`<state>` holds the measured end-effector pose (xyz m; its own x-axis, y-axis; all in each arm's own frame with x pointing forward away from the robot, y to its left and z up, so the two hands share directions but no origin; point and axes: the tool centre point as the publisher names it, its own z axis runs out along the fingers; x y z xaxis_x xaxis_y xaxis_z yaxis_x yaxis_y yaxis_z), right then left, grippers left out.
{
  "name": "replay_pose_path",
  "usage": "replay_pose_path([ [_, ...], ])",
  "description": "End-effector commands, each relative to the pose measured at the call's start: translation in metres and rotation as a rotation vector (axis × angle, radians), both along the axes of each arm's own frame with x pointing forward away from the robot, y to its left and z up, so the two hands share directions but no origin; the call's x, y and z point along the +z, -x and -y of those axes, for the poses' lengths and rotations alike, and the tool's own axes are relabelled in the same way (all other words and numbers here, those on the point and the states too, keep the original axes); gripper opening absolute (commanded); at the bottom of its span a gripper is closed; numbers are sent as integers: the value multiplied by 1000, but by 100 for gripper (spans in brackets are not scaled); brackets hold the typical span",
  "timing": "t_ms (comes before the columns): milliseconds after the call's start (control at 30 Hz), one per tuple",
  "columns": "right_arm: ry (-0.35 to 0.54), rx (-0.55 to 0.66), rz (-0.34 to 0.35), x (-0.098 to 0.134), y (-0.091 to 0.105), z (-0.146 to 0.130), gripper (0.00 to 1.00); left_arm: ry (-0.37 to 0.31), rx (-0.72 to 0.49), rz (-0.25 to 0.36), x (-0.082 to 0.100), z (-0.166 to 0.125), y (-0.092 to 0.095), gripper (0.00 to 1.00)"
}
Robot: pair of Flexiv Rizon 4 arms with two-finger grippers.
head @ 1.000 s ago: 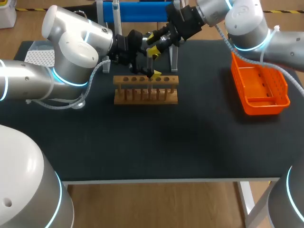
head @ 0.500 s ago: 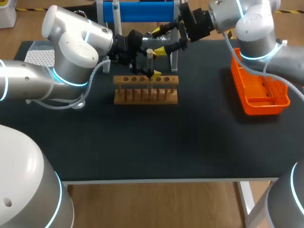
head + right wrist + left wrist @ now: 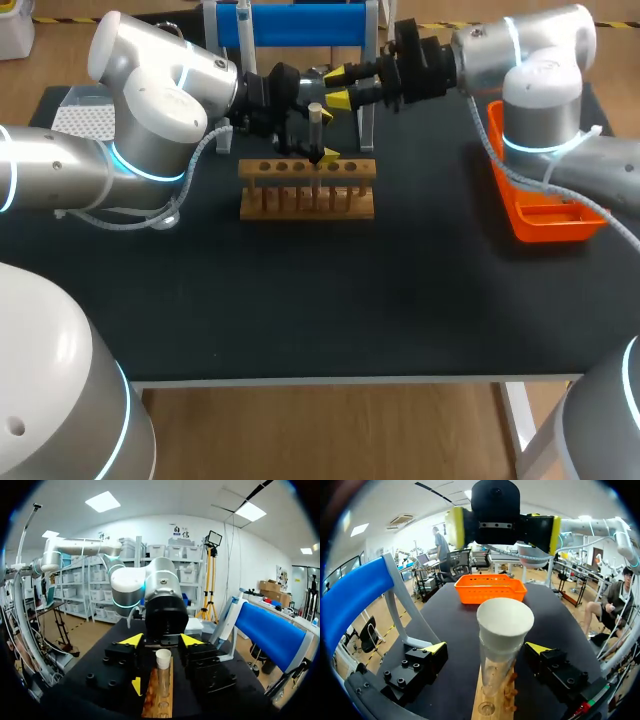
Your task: Invert the test tube, pick up the pipette, mount the tip to pipette, aspirate from beaker and dispense into the tube, eject the tip, return the pipette, and cap with the stopper.
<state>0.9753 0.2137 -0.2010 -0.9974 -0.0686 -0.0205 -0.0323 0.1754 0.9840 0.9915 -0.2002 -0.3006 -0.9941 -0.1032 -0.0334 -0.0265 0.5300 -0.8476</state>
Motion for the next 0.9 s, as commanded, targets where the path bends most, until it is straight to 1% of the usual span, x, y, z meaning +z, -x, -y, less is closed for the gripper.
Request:
replay_pose_path([
  [33,-40,-5,0,-3,1,-3,0,0,-3,-1,0,0,-1,100],
  [400,-90,-3,-21,-4,3,-9,0,0,-3,-1,0,0,-1,100],
  [600,-102,-2,-37,-5,3,-13,0,0,-3,-1,0,0,-1,100],
  [900,-104,8,-44,-7,4,-20,0,0,-3,-1,0,0,-1,100],
])
